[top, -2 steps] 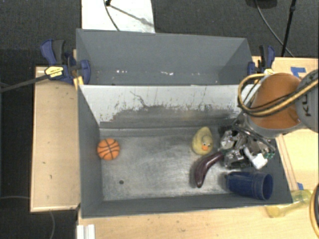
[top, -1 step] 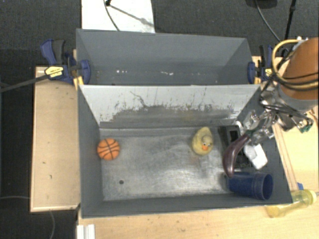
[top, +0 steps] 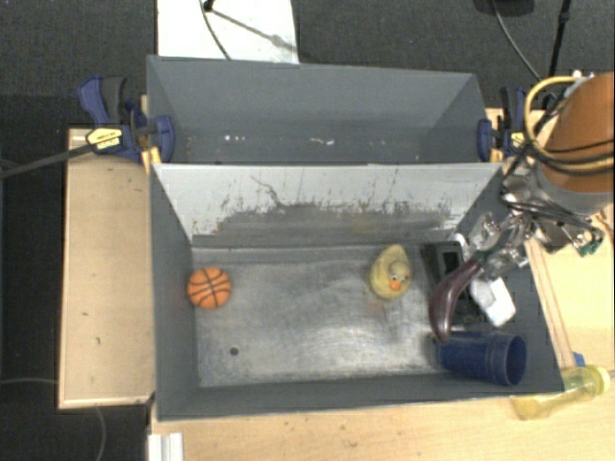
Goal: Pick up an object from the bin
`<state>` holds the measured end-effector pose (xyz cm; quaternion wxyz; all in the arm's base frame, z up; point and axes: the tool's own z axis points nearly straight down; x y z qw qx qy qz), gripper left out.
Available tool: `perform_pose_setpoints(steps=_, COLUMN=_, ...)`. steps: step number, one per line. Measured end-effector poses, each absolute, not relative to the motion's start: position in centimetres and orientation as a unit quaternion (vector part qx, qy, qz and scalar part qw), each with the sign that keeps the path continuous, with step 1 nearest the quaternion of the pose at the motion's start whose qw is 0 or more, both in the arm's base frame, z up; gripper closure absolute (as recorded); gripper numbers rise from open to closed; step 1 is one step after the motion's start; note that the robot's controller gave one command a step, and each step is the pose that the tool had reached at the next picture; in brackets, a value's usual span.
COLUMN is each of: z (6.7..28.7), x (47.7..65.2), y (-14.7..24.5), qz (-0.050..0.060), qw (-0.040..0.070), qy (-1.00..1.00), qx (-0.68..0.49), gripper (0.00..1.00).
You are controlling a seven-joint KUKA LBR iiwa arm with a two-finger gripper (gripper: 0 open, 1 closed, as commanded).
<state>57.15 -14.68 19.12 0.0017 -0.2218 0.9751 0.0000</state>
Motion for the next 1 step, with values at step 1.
perform_pose_setpoints(steps=1, z=24.14, x=57.09, y=-14.16, qz=0.001, qw=-0.001, qy=0.975, qx=-0.22, gripper=1.0)
